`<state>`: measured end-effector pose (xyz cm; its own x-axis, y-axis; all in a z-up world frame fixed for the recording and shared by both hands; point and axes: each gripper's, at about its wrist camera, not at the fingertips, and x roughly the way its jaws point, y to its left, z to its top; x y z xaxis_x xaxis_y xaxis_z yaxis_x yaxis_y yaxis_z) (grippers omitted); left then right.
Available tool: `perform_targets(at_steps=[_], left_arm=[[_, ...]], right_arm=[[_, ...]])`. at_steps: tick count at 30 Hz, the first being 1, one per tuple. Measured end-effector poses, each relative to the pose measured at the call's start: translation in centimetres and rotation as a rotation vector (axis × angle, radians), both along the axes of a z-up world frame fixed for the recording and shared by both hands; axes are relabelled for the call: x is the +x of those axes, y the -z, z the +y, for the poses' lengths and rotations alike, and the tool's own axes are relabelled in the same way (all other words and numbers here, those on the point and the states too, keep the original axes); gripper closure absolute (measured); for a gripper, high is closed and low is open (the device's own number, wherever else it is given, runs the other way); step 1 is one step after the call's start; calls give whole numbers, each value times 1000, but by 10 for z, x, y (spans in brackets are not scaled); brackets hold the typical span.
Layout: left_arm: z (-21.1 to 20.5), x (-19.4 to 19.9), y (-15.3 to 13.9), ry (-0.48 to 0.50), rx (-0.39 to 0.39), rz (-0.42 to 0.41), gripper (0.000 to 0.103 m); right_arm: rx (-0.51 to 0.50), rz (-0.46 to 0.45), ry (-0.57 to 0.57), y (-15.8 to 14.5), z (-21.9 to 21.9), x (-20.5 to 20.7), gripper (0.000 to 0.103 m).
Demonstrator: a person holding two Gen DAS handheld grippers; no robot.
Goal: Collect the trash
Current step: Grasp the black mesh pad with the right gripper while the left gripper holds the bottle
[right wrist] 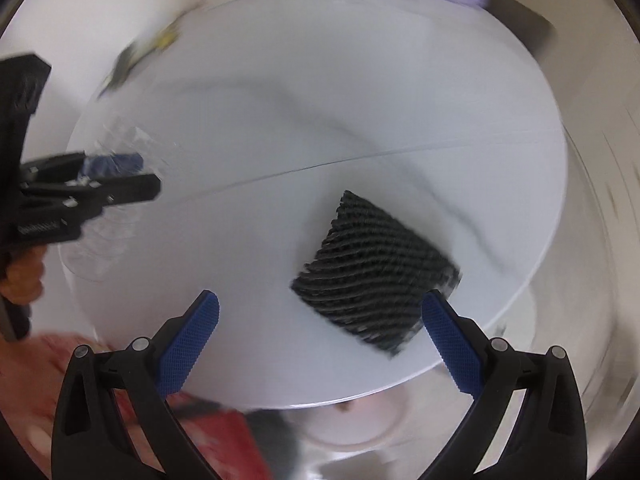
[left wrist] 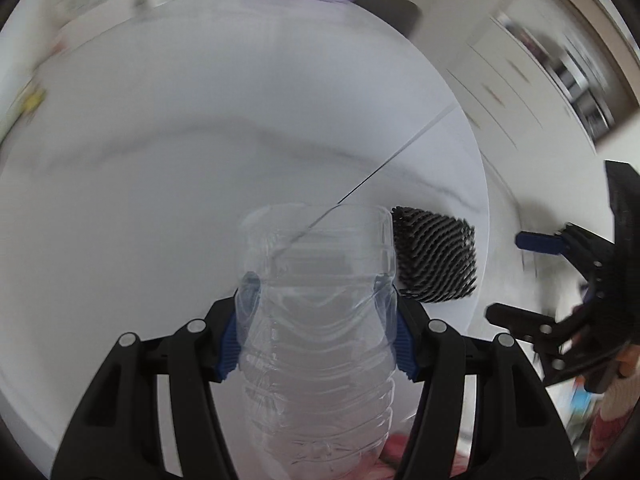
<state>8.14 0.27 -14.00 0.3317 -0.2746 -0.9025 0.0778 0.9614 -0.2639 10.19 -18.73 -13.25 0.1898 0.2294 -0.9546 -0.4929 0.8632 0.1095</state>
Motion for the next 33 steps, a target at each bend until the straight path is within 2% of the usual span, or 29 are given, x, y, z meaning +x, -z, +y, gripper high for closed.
perform_targets(at_steps=[5, 10, 12, 18, 21, 25, 29, 33], left_arm=[[-18, -34, -1, -126, 25, 2, 45], [-26, -59, -2, -227, 16, 8, 45], [-30, -67, -1, -246, 26, 11, 45], [-41, -84, 1, -279, 51, 6, 45], [-45, -88, 2, -284, 58, 10, 45], [-47, -88, 6, -286, 46, 25, 45], [-50, -90, 9, -272, 65, 28, 45], [-49, -88, 12, -265, 55, 36, 45]], right_arm=[[-45, 0, -291, 19, -13, 16, 3], [-58, 30, -506, 45, -22, 36, 3], [-62, 49, -566, 52, -22, 47, 12], [-116, 82, -718, 69, -1, 73, 27], [-153, 113, -765, 82, 14, 80, 38], [-191, 140, -808, 96, 27, 83, 46], [-181, 171, -820, 95, 32, 82, 69], [-187, 140, -830, 86, 29, 76, 87]])
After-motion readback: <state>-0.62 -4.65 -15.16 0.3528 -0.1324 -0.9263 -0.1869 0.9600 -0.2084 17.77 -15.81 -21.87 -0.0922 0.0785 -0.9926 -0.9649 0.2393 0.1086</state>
